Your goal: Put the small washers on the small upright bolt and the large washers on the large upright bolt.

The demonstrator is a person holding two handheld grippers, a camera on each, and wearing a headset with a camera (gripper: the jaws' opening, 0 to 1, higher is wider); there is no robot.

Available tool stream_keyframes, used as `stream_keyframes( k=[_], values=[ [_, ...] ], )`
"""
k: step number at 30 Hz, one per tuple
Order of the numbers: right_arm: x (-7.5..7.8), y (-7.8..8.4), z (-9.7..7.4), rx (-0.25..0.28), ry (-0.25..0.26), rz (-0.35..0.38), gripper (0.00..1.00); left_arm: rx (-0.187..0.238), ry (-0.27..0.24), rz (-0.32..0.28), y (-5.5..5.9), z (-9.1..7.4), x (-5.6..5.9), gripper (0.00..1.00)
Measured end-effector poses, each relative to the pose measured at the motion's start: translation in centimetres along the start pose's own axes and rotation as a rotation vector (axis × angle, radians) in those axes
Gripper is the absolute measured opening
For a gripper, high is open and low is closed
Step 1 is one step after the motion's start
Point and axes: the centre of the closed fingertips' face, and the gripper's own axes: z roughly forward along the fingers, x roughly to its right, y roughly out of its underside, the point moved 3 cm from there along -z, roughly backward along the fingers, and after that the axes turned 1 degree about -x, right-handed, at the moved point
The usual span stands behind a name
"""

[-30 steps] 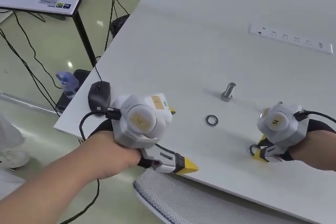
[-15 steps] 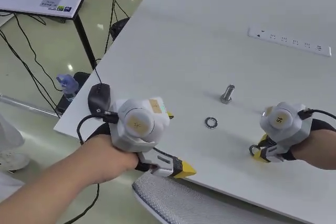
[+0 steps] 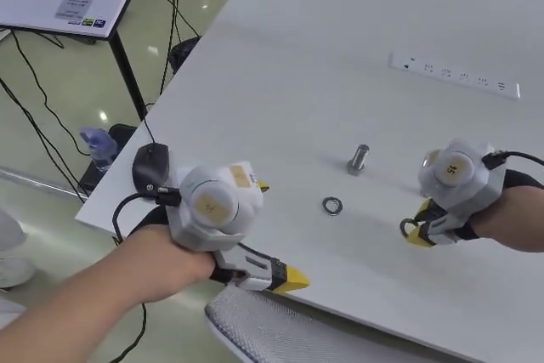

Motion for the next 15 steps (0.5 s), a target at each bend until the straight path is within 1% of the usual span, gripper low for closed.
stream_keyframes(
  k=[5, 15],
  values=[
    [1.1, -0.9, -1.5, 0.011, 0.012, -0.004, 0.22, 0.013, -0.007, -0.005, -0.4, 0.2, -0.3, 0.91],
    [2.9, -2.4, -3.0, 0.021, 0.030, -0.030, 0.22, 0.036, -0.028, -0.021, -0.7, 0.2, -0.7, 0.99]
  ],
)
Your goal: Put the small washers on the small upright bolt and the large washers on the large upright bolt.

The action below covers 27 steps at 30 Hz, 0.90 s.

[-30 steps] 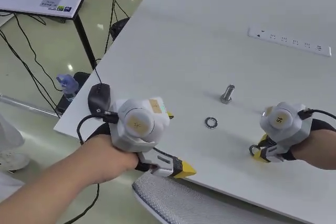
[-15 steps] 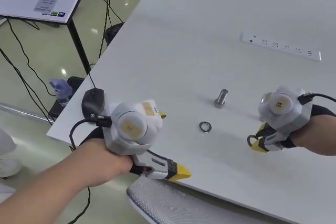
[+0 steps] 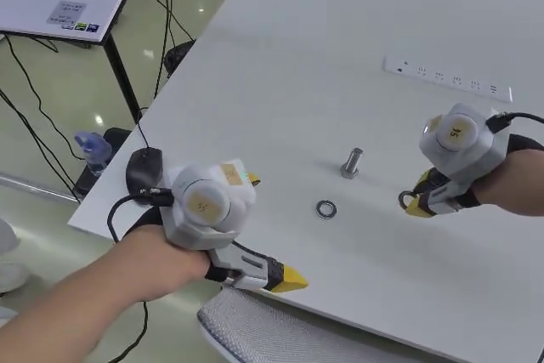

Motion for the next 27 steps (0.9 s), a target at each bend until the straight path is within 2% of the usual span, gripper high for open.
stream_keyframes(
  k=[6, 13, 27],
  values=[
    [1.4, -1.4, -0.7, 0.018, 0.011, -0.009, 0.22, -0.006, 0.001, 0.000, 0.3, 0.1, 0.1, 0.99],
    [2.4, -2.9, -1.0, 0.040, 0.018, -0.019, 0.22, 0.002, -0.003, -0.010, 0.3, 0.1, 0.0, 0.99],
    [4.8, -5.1, 0.0, 0.038, 0.019, -0.050, 0.22, 0.021, 0.001, -0.039, 0.1, 0.4, -0.2, 1.00]
  ],
)
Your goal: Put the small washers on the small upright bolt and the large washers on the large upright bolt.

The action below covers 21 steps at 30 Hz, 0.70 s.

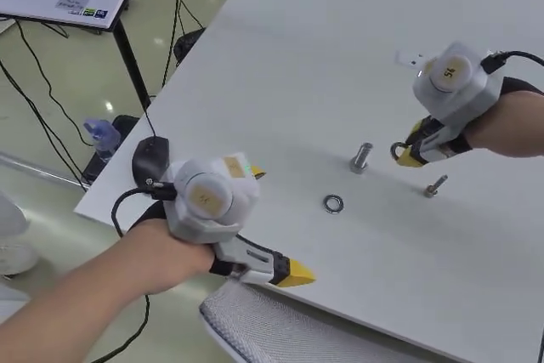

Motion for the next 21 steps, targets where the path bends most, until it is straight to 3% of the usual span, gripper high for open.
stream_keyframes(
  k=[5, 14, 16, 18, 21],
  values=[
    [0.9, -0.7, 0.6, 0.012, -0.007, 0.000, 0.22, 0.014, -0.004, -0.010, -0.2, 0.0, -0.3, 1.00],
    [1.6, -1.7, 1.9, -0.001, -0.011, -0.022, 0.22, -0.012, -0.004, 0.005, 0.2, 0.1, -0.7, 1.00],
    [1.6, -1.8, 2.2, -0.002, -0.013, -0.019, 0.22, 0.018, 0.026, 0.007, -0.1, 0.1, -0.3, 1.00],
    [1.6, -1.9, 2.5, -0.006, -0.016, -0.023, 0.22, -0.011, 0.014, 0.011, 0.2, 0.2, -0.5, 1.00],
    [1.7, -2.1, 2.9, -0.012, -0.019, -0.026, 0.22, -0.014, 0.018, 0.008, 0.3, 0.3, -0.6, 1.00]
  ],
)
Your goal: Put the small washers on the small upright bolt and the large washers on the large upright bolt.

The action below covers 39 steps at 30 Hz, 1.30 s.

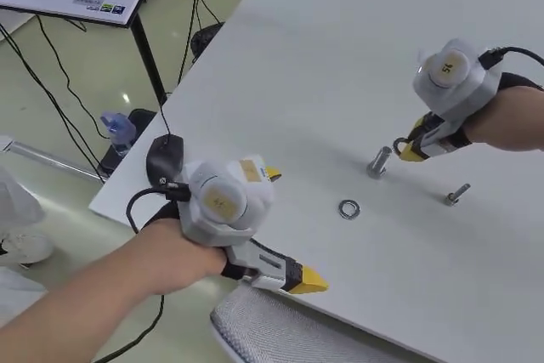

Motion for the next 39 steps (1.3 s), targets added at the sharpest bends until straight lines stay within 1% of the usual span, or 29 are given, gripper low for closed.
stream_keyframes(
  k=[5, 12, 19, 27, 39],
  values=[
    [0.1, -0.4, 0.4, -0.001, -0.007, -0.001, 0.22, -0.014, -0.009, 0.000, 0.3, 0.0, -0.5, 1.00],
    [-0.2, -1.1, 1.1, -0.012, -0.019, -0.017, 0.22, -0.012, -0.016, -0.003, 0.2, 0.0, -0.9, 1.00],
    [-0.4, -1.2, 1.8, -0.032, -0.020, -0.033, 0.22, -0.011, -0.010, -0.007, 0.3, 0.1, -1.0, 0.99],
    [-0.3, -1.1, 2.4, -0.054, -0.020, -0.039, 0.22, -0.024, -0.008, -0.017, 0.9, -0.1, -1.0, 0.97],
    [-0.2, -0.9, 3.0, -0.068, -0.025, -0.041, 0.22, -0.027, -0.006, -0.024, 1.0, -0.3, -1.0, 0.94]
  ],
)
